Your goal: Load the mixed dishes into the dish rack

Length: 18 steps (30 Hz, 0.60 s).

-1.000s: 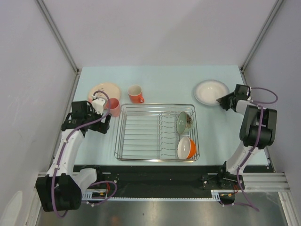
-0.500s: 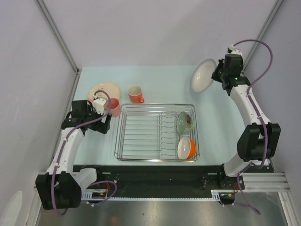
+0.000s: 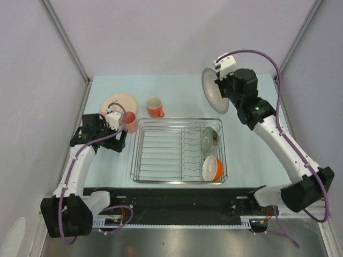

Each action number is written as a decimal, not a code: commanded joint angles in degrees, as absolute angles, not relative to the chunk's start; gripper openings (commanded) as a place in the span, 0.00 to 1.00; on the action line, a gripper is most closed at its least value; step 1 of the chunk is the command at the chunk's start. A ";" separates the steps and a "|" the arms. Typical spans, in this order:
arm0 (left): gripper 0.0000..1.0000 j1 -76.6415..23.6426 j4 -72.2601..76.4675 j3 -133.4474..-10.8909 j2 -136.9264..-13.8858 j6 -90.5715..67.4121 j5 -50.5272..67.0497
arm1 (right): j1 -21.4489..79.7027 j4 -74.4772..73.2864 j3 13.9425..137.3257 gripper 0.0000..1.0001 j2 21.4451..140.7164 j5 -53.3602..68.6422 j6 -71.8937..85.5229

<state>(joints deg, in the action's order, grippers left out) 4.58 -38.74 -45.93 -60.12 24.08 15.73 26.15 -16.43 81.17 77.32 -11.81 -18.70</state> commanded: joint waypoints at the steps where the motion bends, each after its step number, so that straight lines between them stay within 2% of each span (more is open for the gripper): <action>1: 0.98 5.01 -38.23 -46.76 -59.77 24.87 16.96 | 25.22 -5.79 84.28 0.00 71.19 1.82 -31.63; 9: 0.99 4.92 -37.71 -46.67 -59.94 24.61 16.17 | 25.92 -22.13 88.94 0.00 73.91 23.09 -40.57; 11: 0.98 5.01 -37.71 -46.93 -60.29 24.61 16.08 | 27.41 -28.98 91.84 0.00 76.01 23.99 -44.10; 14: 0.99 5.01 -37.53 -47.02 -60.73 24.35 16.17 | 32.15 -35.13 94.30 0.00 77.96 17.87 -51.57; 18: 0.98 4.92 -36.83 -46.67 -61.17 23.91 16.00 | 37.34 -39.11 96.59 0.00 79.62 15.12 -56.15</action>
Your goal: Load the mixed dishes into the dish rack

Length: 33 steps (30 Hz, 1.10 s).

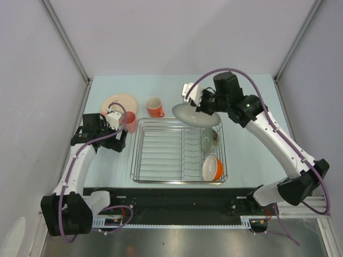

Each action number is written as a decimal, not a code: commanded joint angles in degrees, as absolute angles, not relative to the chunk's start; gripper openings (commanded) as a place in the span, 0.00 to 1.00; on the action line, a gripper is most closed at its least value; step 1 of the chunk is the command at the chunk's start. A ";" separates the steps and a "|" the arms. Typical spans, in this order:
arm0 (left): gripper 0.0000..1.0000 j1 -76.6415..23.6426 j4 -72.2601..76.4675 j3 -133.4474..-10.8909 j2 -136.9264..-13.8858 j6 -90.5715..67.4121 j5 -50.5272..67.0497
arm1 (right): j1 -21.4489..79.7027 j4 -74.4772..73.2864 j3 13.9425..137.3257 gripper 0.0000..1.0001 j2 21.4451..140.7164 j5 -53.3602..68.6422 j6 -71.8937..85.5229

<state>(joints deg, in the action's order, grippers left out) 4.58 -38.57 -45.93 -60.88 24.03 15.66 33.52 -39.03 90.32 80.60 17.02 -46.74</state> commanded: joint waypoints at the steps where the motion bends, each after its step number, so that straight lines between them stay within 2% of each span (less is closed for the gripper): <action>1: 0.98 5.01 -36.74 -46.50 -61.43 23.82 15.65 | 37.96 -40.68 96.94 0.00 79.80 14.77 -56.68; 13: 0.98 5.01 -35.95 -45.27 -61.44 23.55 15.21 | 46.84 -36.39 92.29 0.00 82.71 0.10 -66.35; 33: 0.98 4.92 -35.68 -45.26 -61.61 23.47 15.03 | 43.60 -31.73 88.33 0.00 83.14 3.86 -64.87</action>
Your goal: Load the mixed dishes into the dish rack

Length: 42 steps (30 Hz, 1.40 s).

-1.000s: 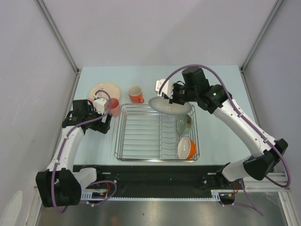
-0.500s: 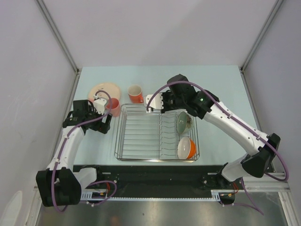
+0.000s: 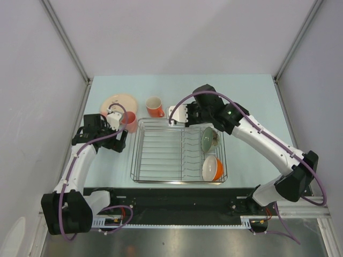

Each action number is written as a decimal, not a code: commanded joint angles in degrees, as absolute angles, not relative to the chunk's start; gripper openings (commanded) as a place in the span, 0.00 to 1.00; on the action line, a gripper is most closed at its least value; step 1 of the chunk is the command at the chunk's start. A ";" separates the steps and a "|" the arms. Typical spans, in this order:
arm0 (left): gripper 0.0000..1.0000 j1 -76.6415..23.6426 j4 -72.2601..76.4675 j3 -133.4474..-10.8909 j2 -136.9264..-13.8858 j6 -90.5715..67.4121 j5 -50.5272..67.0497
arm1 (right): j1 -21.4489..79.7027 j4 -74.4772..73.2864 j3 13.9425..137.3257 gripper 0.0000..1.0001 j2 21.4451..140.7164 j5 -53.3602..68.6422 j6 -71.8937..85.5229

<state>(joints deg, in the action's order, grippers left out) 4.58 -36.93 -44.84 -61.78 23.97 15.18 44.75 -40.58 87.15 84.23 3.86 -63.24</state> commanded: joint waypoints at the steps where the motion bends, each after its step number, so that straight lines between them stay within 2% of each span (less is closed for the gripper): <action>1: 0.98 5.01 -35.51 -45.26 -61.61 23.38 14.94 | 43.33 -31.47 88.24 0.00 83.49 3.95 -64.43; 17: 0.98 4.92 -34.98 -45.00 -62.14 23.56 14.68 | 42.01 -29.53 86.40 0.00 86.74 8.26 -62.14; 31: 0.98 5.01 -34.10 -43.68 -61.70 24.17 14.15 | 43.42 -31.29 84.29 0.00 88.24 6.42 -60.56; 42: 0.98 5.01 -33.84 -43.59 -61.61 24.26 14.24 | 36.39 -29.54 77.97 0.00 85.08 11.34 -53.09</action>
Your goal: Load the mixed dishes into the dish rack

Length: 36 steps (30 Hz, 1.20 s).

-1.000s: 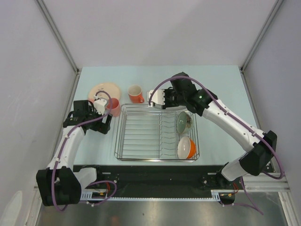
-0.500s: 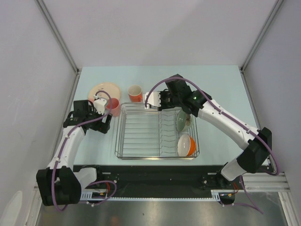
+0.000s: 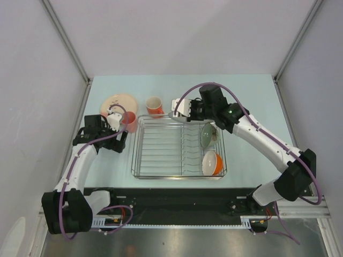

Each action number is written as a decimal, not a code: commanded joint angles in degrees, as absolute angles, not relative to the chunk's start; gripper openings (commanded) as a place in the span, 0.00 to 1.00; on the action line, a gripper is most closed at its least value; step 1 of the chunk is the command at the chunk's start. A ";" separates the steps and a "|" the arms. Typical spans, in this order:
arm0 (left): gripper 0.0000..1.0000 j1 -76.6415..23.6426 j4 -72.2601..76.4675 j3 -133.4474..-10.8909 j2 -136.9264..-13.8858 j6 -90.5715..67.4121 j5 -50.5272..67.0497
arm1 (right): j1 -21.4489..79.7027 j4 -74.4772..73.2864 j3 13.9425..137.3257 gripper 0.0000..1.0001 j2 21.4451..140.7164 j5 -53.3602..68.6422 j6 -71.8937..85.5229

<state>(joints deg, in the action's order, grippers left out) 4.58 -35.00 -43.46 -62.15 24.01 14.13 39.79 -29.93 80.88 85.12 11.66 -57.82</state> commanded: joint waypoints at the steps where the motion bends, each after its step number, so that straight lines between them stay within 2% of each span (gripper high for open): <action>1: 0.98 5.10 -33.84 -43.68 -61.61 24.26 14.24 | 36.30 -29.36 77.61 0.00 84.99 11.60 -52.82; 18: 0.98 5.01 -33.84 -44.03 -61.43 24.52 14.06 | 39.28 -32.69 74.01 0.06 86.57 10.03 -50.89; 27: 0.98 5.01 -34.01 -44.03 -60.82 25.14 13.36 | 39.90 -34.36 72.51 0.05 87.28 4.93 -49.22; 28: 0.98 5.01 -34.01 -44.03 -60.91 25.14 13.27 | 39.64 -34.63 72.07 0.00 86.58 4.14 -49.04; 36: 0.98 4.92 -33.93 -44.65 -61.79 24.44 14.33 | 37.62 -32.35 69.52 0.00 80.26 5.97 -47.81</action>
<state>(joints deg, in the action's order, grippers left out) 4.58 -35.00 -43.46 -62.08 24.08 13.72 40.58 -23.49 72.51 81.67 8.23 -53.87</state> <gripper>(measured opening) 0.983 0.070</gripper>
